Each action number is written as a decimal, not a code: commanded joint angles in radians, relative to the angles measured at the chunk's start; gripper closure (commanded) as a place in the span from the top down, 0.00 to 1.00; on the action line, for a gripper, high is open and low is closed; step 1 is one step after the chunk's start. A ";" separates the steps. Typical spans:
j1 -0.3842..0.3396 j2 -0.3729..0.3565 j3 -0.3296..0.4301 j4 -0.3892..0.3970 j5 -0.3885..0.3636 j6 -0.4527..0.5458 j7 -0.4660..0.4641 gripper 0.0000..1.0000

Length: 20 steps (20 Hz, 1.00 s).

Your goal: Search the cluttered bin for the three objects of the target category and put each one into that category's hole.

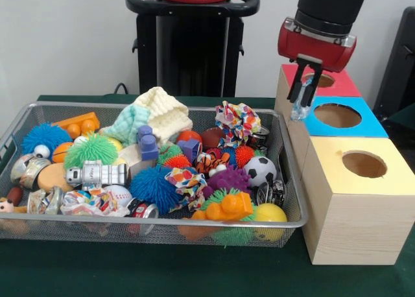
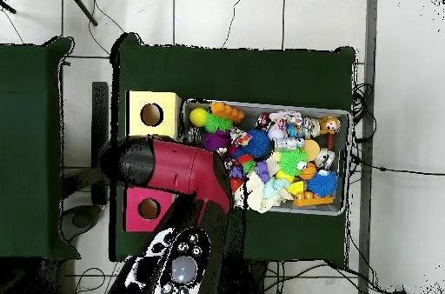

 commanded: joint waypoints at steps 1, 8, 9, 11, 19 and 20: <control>0.034 0.001 0.082 0.021 0.039 0.034 0.235 0.00; 0.069 -0.005 0.065 0.036 0.042 0.026 0.249 0.00; 0.071 -0.005 0.066 0.041 0.043 0.019 0.248 0.00; 0.073 0.000 0.067 0.052 0.046 0.000 0.245 0.00; 0.062 0.050 0.088 0.057 0.054 -0.072 0.237 0.00; 0.061 0.056 0.091 0.057 0.056 -0.079 0.235 0.00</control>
